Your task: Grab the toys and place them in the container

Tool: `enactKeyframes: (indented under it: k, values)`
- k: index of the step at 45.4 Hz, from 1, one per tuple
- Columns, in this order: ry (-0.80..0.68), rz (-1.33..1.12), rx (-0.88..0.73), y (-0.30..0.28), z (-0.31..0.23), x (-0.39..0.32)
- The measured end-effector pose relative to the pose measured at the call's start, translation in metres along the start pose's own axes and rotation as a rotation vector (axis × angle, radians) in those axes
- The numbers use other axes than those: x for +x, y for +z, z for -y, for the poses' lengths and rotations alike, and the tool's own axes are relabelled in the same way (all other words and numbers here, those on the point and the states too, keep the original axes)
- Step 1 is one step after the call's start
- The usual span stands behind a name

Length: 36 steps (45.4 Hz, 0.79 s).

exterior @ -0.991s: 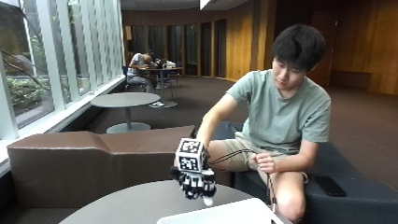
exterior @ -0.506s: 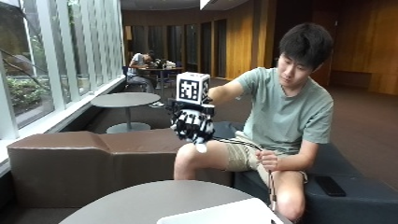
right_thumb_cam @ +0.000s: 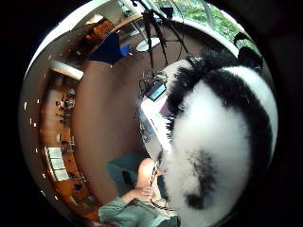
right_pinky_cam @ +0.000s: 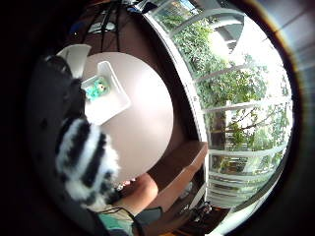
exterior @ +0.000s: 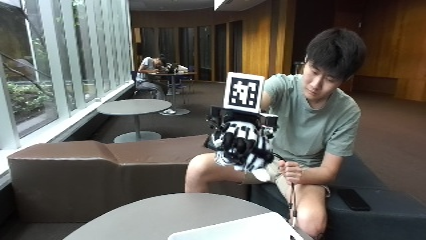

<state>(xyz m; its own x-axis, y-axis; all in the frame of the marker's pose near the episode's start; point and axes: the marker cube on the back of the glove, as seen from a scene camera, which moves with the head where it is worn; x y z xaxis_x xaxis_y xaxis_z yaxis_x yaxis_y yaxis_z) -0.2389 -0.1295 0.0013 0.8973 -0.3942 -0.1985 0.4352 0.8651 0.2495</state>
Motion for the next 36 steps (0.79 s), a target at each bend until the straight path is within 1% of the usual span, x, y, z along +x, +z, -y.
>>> enactKeyframes:
  k: [2, 5, 9, 13, 15, 20, 36]
  values:
    - [-0.003, 0.005, 0.006, 0.010, 0.006, -0.007]
    - [0.017, 0.013, -0.061, 0.026, 0.006, -0.016]
    - [0.060, 0.008, -0.233, 0.054, 0.007, -0.025]
    - [0.085, 0.002, -0.423, 0.068, 0.006, -0.027]
    - [0.095, 0.016, -0.459, 0.069, 0.005, -0.027]
    - [0.100, 0.051, -0.403, 0.061, 0.002, -0.024]
    - [0.126, 0.010, -0.294, -0.001, -0.020, 0.009]
